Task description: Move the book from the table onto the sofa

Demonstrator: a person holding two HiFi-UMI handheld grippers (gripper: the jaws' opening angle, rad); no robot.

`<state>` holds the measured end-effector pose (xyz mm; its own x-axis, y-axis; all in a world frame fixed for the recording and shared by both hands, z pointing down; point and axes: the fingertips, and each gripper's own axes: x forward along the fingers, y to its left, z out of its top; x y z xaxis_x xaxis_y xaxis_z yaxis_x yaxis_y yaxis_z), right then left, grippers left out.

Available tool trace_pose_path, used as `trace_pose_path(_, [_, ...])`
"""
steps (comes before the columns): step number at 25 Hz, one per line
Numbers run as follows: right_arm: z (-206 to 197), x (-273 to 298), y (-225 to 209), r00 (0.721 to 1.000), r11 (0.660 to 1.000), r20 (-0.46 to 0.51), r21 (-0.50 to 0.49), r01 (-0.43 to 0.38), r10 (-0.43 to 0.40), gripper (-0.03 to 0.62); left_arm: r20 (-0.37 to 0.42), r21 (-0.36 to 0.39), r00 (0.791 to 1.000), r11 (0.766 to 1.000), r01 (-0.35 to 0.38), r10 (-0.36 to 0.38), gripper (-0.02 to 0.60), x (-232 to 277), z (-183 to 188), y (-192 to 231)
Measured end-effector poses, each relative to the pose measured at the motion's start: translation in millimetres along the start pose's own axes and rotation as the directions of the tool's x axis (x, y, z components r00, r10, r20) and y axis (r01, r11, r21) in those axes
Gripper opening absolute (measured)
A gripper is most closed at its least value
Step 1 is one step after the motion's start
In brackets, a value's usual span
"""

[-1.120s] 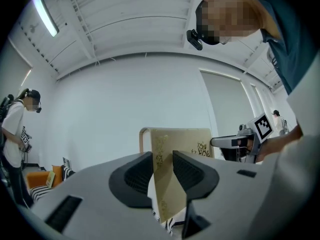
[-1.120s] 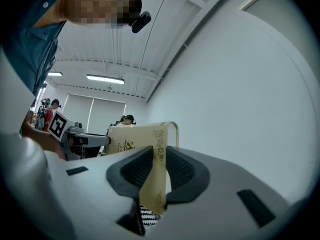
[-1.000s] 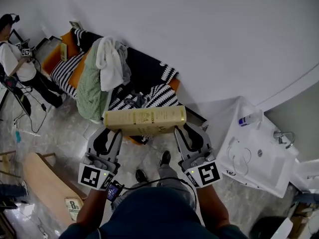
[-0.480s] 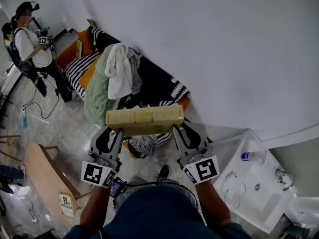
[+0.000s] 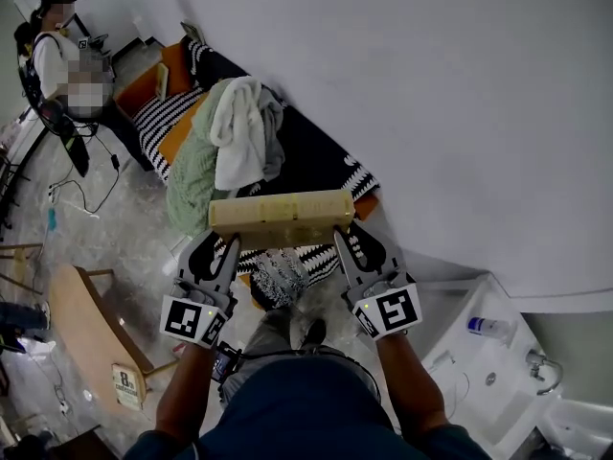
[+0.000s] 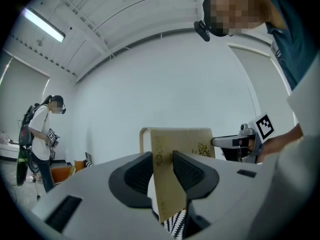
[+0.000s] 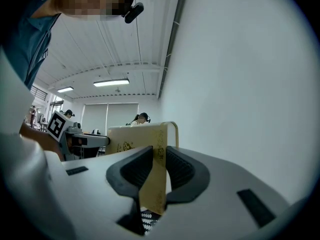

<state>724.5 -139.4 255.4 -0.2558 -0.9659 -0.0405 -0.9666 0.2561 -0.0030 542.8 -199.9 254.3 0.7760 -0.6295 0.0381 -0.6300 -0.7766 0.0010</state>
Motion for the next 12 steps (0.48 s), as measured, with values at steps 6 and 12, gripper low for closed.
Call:
trace_pose_path(6, [-27, 53, -12, 0.999, 1.000, -0.043, 0.013, 0.026, -0.026, 0.089, -0.036, -0.048, 0.999, 0.998, 0.028, -0.030, 0.124, 38, -28, 47])
trace_pose_path(12, [-52, 107, -23, 0.994, 0.998, -0.086, 0.024, 0.064, -0.062, 0.089, -0.070, -0.090, 0.994, 0.993, 0.075, -0.081, 0.124, 77, -51, 96])
